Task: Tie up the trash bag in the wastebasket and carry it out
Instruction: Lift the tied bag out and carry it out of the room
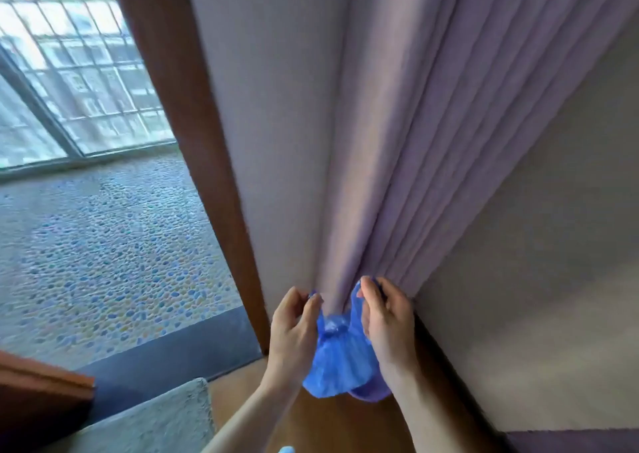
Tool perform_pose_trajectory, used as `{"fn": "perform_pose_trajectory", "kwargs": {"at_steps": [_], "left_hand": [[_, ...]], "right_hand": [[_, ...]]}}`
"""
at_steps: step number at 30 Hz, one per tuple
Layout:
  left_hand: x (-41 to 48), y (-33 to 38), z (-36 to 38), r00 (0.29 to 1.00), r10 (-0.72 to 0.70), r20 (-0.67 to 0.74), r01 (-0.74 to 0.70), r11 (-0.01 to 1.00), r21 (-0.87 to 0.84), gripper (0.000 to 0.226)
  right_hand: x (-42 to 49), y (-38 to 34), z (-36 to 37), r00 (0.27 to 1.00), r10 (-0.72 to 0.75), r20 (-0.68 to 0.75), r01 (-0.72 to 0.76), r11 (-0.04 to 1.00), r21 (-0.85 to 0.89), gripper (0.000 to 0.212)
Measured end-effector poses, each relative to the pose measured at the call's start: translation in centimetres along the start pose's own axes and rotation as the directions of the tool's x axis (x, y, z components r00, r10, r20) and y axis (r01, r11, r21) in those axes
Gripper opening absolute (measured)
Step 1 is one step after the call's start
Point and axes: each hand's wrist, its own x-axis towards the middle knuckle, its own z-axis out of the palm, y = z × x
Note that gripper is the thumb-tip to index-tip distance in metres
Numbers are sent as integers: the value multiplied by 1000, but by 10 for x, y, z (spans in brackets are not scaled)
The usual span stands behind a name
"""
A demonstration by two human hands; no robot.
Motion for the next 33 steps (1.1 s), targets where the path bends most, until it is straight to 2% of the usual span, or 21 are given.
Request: {"fn": "perform_pose_trajectory", "kwargs": {"at_steps": [5, 9, 13, 15, 18, 21, 26, 29, 33], "left_hand": [[-3, 0, -52, 972, 7, -234, -10, 1000, -10, 26], [-12, 5, -83, 883, -3, -470, -11, 1000, -27, 27], [-35, 6, -106, 685, -50, -727, -27, 995, -93, 27], [-52, 8, -114, 583, -67, -810, -58, 991, -124, 24], [-84, 6, -123, 442, -93, -892, -76, 987, -140, 25], [-123, 3, -128, 313, -92, -945, -108, 985, -132, 24], [-195, -3, -134, 79, -92, -993, -136, 985, -102, 21], [-239, -4, -137, -60, -115, -992, -152, 983, -105, 24], [-291, -7, -148, -206, -132, -970, -171, 980, -97, 29]], "right_hand": [[-3, 11, 64, 970, -17, 244, 23, 999, -22, 32], [-5, 14, 105, 882, -39, 470, 72, 996, -51, 34], [-8, 16, 128, 756, -37, 653, 67, 998, -21, 42], [-12, 16, 139, 701, -41, 712, 45, 999, 13, 44], [-27, 20, 152, 618, -30, 786, 37, 999, 9, 35], [-54, 20, 160, 520, -18, 854, 22, 1000, 7, 32], [-122, 17, 173, 290, -23, 957, 29, 999, 15, 42], [-172, 17, 175, 147, -12, 989, 11, 1000, 11, 40], [-239, 18, 177, -24, -14, 1000, 21, 1000, 14, 44]]}}
